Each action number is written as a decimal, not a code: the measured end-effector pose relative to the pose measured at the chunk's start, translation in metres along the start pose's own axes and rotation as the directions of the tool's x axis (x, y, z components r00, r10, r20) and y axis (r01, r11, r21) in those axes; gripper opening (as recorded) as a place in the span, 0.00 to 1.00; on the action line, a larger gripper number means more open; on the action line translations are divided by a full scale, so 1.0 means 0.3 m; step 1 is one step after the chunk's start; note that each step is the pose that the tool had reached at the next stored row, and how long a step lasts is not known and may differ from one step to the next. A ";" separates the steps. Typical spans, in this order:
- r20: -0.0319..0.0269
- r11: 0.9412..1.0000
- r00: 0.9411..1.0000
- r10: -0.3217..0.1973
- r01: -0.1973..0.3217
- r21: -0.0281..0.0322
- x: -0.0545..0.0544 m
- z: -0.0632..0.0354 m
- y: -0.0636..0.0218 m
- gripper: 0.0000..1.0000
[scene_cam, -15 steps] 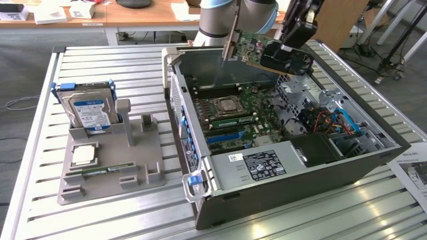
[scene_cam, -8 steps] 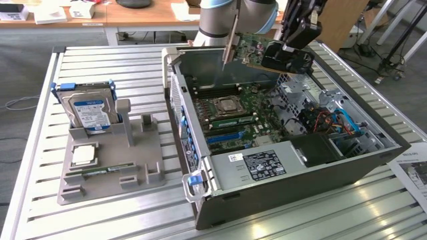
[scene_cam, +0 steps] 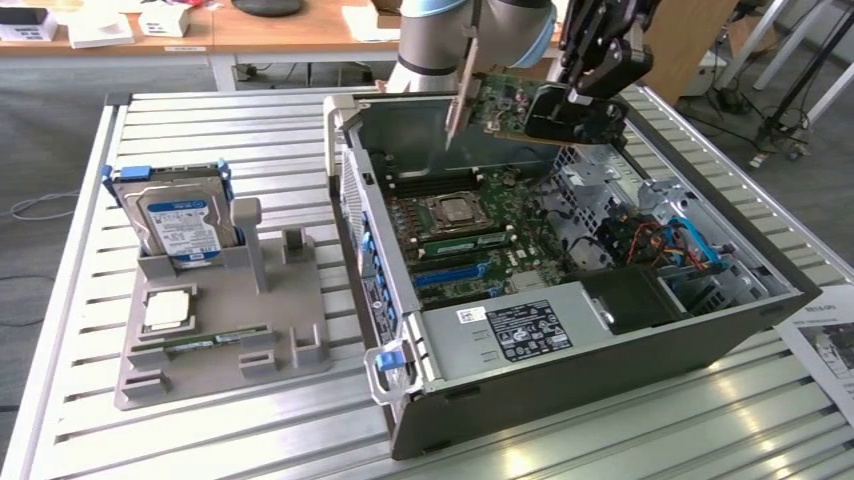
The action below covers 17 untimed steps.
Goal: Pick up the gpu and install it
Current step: 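Insert the gpu into the slot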
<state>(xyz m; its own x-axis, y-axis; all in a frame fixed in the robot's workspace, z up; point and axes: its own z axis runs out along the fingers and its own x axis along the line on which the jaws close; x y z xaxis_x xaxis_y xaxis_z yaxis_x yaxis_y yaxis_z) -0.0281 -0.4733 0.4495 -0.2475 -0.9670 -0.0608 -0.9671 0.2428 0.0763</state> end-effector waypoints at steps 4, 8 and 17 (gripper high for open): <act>-0.003 0.998 0.998 -0.064 0.064 0.002 0.000 0.000 0.000 0.27; -0.005 0.992 0.992 -0.128 0.128 0.004 0.000 0.000 0.000 0.27; -0.009 0.977 0.977 -0.212 0.212 0.006 0.000 0.000 0.000 0.27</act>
<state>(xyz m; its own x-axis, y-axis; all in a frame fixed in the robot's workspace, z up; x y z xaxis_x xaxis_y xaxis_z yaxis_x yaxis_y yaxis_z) -0.0281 -0.4733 0.4493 -0.0367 -0.9971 -0.0668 -0.9979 0.0330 0.0554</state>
